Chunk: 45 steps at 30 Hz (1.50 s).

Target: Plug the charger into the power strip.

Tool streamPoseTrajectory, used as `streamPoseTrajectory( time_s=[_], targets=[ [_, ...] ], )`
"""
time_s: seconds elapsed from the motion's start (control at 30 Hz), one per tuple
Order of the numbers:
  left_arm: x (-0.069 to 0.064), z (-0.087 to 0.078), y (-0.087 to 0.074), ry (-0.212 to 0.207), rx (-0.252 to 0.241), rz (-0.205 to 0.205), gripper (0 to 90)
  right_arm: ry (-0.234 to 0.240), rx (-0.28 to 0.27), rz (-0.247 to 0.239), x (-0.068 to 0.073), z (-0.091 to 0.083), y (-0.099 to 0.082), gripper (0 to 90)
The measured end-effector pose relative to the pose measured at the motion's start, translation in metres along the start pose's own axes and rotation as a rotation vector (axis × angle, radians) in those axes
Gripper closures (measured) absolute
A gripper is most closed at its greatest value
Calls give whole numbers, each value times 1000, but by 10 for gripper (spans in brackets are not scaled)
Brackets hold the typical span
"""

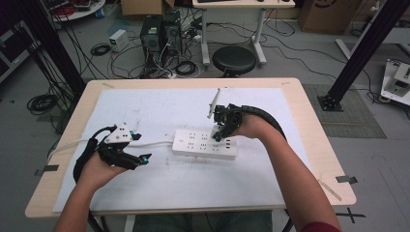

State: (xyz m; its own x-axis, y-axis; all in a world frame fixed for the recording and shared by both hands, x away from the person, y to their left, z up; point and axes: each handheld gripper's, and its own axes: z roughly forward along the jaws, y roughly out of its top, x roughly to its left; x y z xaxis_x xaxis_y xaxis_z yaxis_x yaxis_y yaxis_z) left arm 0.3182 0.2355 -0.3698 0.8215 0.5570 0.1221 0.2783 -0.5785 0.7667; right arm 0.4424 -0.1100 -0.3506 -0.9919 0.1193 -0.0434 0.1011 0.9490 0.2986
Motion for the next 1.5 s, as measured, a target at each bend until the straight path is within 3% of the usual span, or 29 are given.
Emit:
streamPoseTrajectory(
  time_s=[0.2, 0.5, 0.87, 1.0, 1.07, 1.1, 1.27, 1.37, 1.5],
  targets=[
    [2, -2, -3, 3, -3, -10, 220, 15, 28, -19, -5, 4, 6, 633],
    [4, 1, -5, -1, -3, -17, 221, 16, 60, -9, -8, 9, 5, 633],
    [4, 2, -7, 1, -6, -22, 220, 7, 62, -33, -6, 15, 7, 635],
    [4, 3, -6, 1, -7, -20, 220, 19, 59, -8, -8, 16, 7, 635],
    [3, 4, -4, 2, -12, -16, 220, 5, 61, -29, -5, 17, 9, 635],
    [3, 4, -3, 4, -15, -18, 220, -9, 108, -39, -2, 24, 10, 636],
    [2, 4, -5, -2, -9, -18, 220, 20, 56, -1, -8, 25, 5, 638],
    [4, 4, -5, 3, -3, -19, 221, 2, 62, -13, -5, 25, 5, 638],
    [3, 3, -2, 9, -13, -21, 220, 24, 73, 1, -9, 26, 6, 638]
  ],
)
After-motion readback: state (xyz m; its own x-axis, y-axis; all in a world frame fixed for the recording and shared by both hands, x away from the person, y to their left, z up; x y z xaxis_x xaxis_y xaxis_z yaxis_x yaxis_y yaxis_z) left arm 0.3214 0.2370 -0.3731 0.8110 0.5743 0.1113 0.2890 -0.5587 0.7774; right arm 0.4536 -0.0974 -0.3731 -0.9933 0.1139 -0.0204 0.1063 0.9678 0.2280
